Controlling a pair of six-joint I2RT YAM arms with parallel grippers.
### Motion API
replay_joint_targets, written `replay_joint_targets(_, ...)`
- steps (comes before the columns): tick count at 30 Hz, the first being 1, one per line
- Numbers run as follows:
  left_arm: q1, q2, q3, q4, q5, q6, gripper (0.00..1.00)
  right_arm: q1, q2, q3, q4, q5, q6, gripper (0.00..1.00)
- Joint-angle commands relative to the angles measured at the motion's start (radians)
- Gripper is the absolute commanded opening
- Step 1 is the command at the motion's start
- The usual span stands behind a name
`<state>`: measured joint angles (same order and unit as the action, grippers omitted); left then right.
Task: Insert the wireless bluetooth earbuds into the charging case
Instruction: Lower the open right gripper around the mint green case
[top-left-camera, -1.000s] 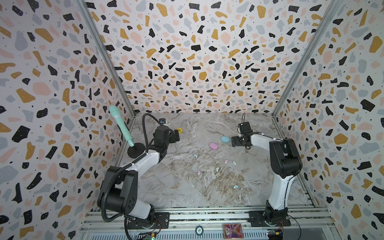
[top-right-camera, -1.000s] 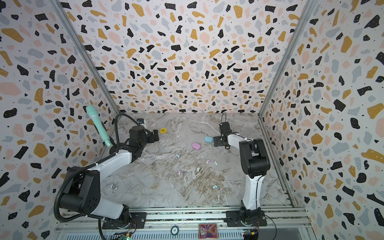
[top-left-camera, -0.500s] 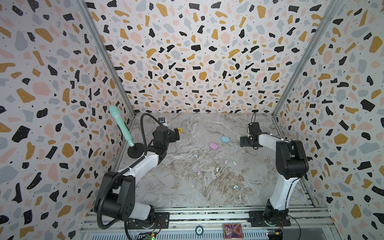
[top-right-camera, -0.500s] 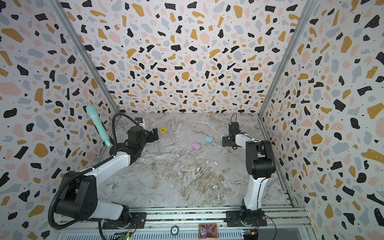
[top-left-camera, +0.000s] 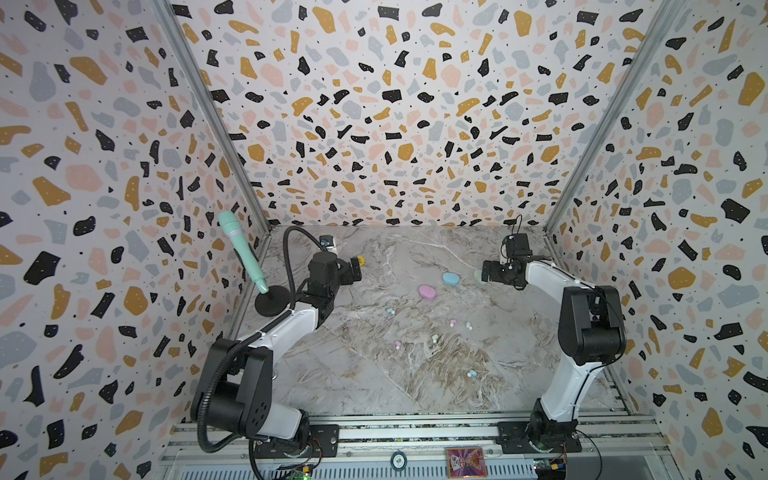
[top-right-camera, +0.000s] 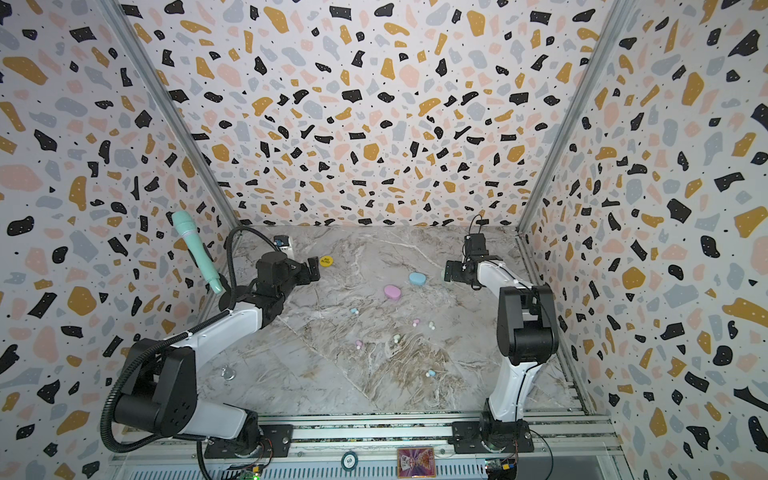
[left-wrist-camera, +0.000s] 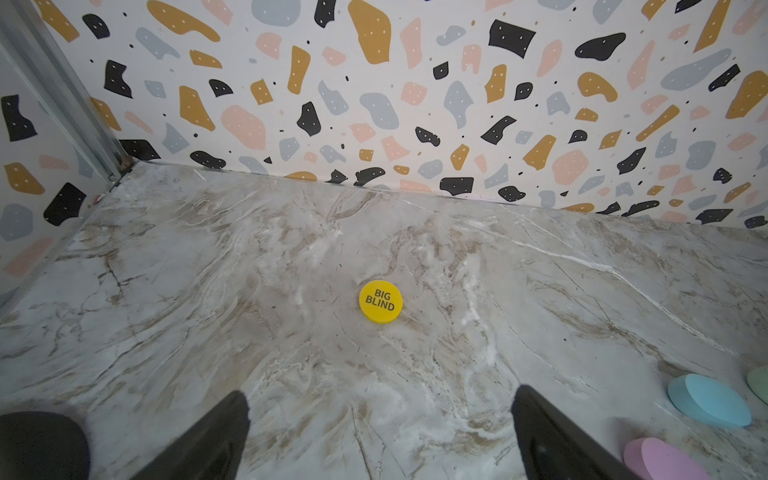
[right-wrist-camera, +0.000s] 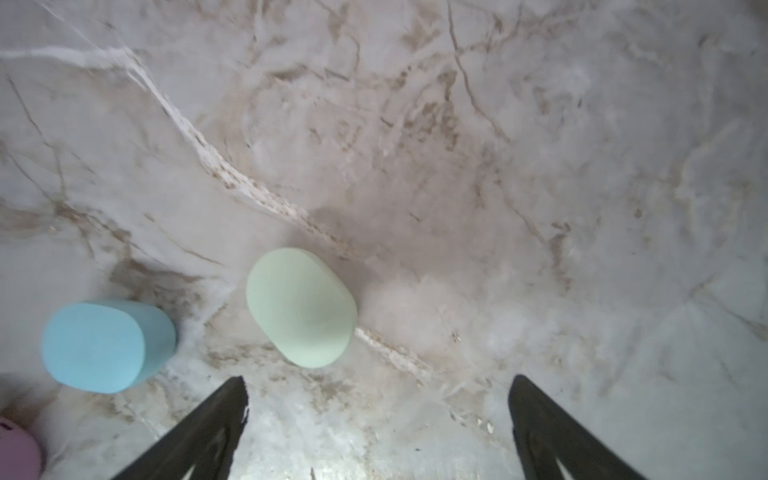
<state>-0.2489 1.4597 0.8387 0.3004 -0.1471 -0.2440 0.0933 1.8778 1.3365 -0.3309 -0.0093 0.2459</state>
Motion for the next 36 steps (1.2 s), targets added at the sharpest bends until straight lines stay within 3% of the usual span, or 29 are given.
replay_joint_targets(1,-0.003,0.004,0.016,0.033,0.013,0.015,1.00,0.017,0.043,0.098,-0.035,0.001,0.022,1.00)
replay_joint_targets(11,-0.003,0.009,0.022,0.014,-0.001,0.024,1.00,0.019,0.257,0.361,-0.152,-0.147,-0.077,0.81)
replay_joint_targets(22,-0.003,0.019,0.030,0.005,-0.008,0.028,1.00,0.058,0.323,0.456,-0.257,-0.248,-0.227,0.79)
replay_joint_targets(32,-0.003,0.014,0.033,-0.004,-0.019,0.028,1.00,0.083,0.323,0.492,-0.358,-0.303,-0.270,0.74)
replay_joint_targets(36,-0.003,0.013,0.034,-0.006,-0.021,0.027,1.00,0.095,0.280,0.492,-0.360,-0.224,-0.256,0.77)
